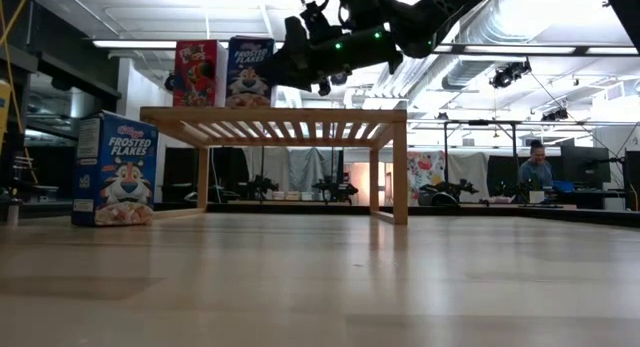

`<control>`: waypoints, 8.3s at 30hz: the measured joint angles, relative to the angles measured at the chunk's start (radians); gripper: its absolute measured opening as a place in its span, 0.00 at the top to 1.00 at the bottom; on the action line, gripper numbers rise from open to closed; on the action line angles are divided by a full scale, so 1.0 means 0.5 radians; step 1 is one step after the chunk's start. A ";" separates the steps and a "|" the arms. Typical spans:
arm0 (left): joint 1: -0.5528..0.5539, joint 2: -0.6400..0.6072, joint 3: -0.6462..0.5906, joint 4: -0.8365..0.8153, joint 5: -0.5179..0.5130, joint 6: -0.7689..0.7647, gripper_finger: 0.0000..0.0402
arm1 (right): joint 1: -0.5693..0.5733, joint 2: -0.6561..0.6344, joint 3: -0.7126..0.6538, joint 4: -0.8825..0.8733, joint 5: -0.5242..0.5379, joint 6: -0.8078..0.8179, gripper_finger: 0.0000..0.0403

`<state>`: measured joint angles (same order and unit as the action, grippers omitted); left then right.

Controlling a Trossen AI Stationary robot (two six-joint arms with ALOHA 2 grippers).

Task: Stack cereal on shelf
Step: Put the right blue cereal box on the shelf, then put the blue cereal box on the shelf aligned with the other blue cereal box

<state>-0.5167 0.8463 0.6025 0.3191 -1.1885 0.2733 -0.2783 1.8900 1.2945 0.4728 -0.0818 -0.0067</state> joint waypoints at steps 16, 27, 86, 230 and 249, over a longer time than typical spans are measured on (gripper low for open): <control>0.000 0.000 0.000 -0.014 0.000 0.000 1.00 | -0.032 -0.001 0.000 -0.092 0.006 -0.123 0.32; 0.000 0.000 0.000 -0.017 -0.001 -0.014 1.00 | -0.060 -0.268 0.000 -0.582 -0.014 -0.247 0.32; 0.068 0.569 1.351 -2.379 0.828 -1.869 0.21 | 0.052 -2.286 -2.087 0.432 0.053 0.324 0.32; 2.155 1.888 3.201 -3.671 2.182 0.141 0.59 | 0.051 -2.284 -2.086 0.139 0.186 0.401 0.32; 2.290 1.885 2.909 -3.590 2.420 0.175 0.60 | 0.052 -2.284 -2.086 0.138 0.215 0.415 0.32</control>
<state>0.6285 1.7888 2.0569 -1.4760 0.0216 0.3607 -0.2523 0.7479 0.2516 0.5419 0.0257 0.2009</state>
